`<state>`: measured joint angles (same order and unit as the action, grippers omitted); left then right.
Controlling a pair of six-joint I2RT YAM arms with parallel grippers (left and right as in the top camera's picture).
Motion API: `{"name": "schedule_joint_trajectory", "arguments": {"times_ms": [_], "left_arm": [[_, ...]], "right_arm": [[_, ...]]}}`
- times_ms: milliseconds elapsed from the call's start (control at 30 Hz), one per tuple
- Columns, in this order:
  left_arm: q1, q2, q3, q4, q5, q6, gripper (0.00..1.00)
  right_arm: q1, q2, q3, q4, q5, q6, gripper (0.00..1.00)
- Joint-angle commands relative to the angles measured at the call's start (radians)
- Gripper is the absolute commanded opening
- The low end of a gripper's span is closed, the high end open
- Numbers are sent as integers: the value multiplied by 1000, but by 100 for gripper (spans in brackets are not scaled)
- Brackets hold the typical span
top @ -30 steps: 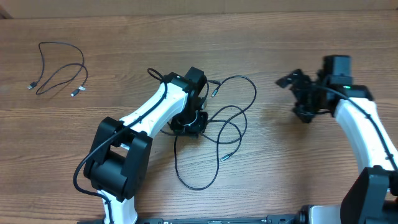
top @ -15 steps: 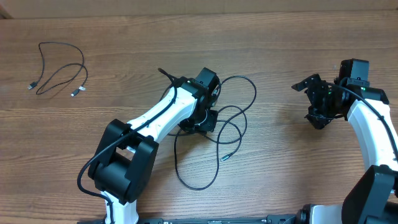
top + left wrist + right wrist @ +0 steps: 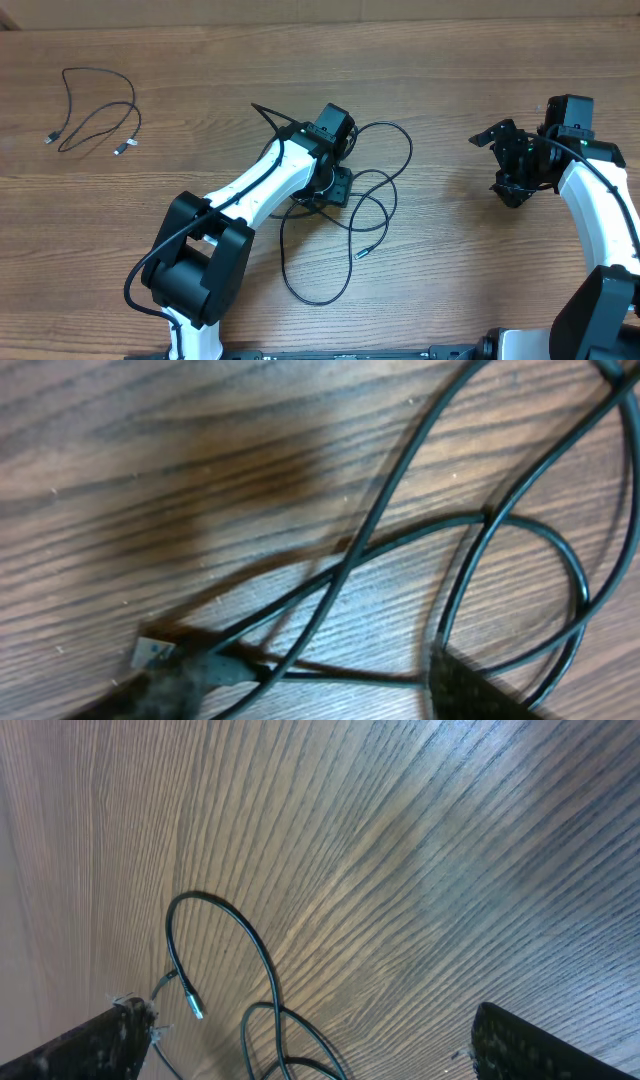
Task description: Untangle cables
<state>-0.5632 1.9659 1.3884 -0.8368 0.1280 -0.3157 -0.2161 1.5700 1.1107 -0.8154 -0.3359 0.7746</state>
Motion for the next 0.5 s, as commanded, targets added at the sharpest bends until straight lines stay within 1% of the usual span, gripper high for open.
{"name": "schedule_joint_trajectory", "arguments": {"times_ms": [0, 33, 167, 200, 267, 467], "left_arm": [[-2, 9, -11, 3, -12, -6, 85], [-2, 9, -14, 3, -12, -6, 87], [-2, 9, -28, -5, -5, -7, 87], [-2, 9, -34, -10, -5, -7, 83], [-2, 9, -45, -12, -4, -10, 82], [-7, 9, -100, -8, -5, -133, 80]], "right_arm": [[-4, -20, 2, 2, 10, 3, 100], [-4, -20, 2, 2, 10, 3, 100], [-4, -20, 2, 2, 10, 3, 100], [-4, -20, 2, 2, 10, 3, 100], [-4, -20, 2, 2, 10, 3, 100], [-4, -20, 2, 2, 10, 3, 100]]}}
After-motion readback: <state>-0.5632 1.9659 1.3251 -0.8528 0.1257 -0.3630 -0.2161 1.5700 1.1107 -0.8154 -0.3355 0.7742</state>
